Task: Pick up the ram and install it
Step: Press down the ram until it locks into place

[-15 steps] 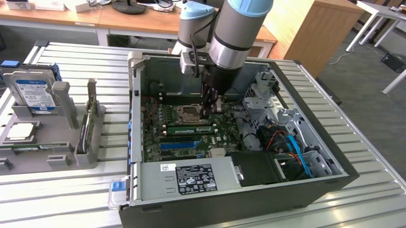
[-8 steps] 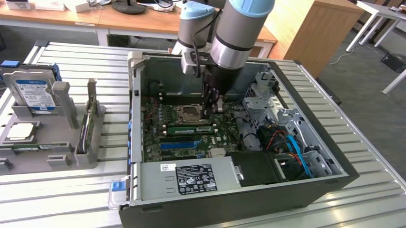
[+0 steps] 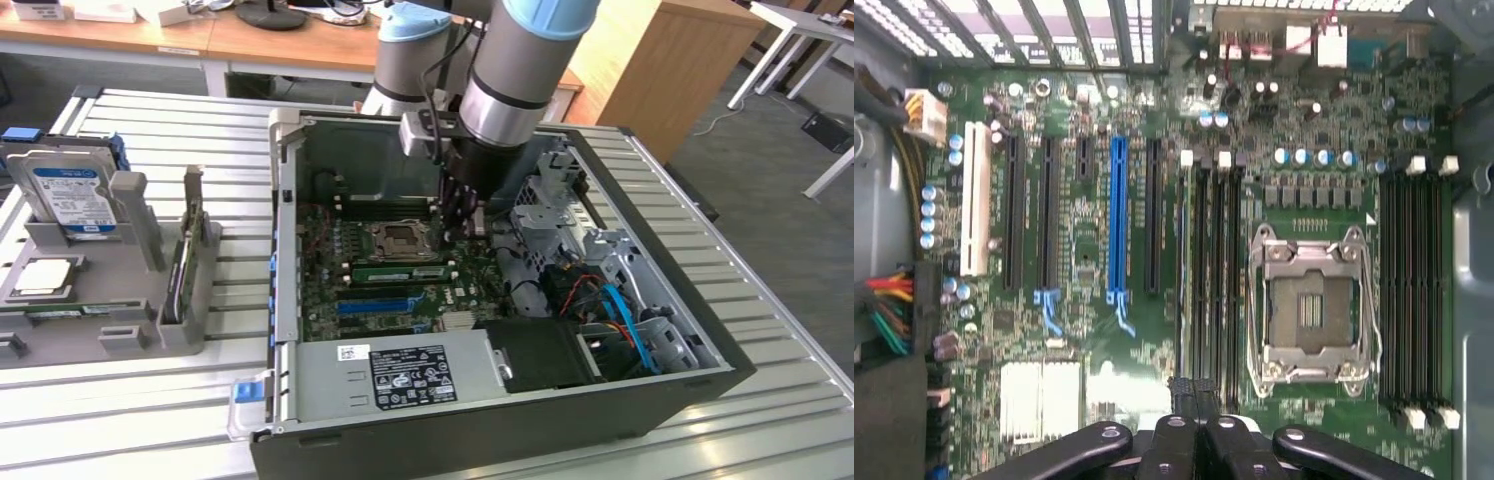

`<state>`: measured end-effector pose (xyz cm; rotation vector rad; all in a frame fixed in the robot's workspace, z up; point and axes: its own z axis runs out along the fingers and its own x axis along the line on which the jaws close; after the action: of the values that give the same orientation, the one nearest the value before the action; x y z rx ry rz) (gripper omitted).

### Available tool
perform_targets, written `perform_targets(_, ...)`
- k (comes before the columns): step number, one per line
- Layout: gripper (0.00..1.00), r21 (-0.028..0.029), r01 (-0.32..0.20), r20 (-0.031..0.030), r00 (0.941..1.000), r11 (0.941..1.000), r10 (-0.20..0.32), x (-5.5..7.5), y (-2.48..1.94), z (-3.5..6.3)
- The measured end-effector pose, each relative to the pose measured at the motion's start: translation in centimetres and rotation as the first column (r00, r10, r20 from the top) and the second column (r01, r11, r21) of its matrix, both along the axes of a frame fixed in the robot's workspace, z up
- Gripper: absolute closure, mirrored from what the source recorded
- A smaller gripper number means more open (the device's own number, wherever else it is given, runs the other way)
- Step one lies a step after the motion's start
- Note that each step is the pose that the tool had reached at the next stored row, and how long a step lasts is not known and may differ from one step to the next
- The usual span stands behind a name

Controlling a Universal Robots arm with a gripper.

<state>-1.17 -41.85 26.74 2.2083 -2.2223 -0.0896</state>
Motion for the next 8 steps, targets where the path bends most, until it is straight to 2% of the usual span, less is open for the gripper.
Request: perform_targets(8, 0.89, 0.0003, 0.0, 0.0, 1.0, 1.0, 0.0, 1.3, 0.0, 0.0)
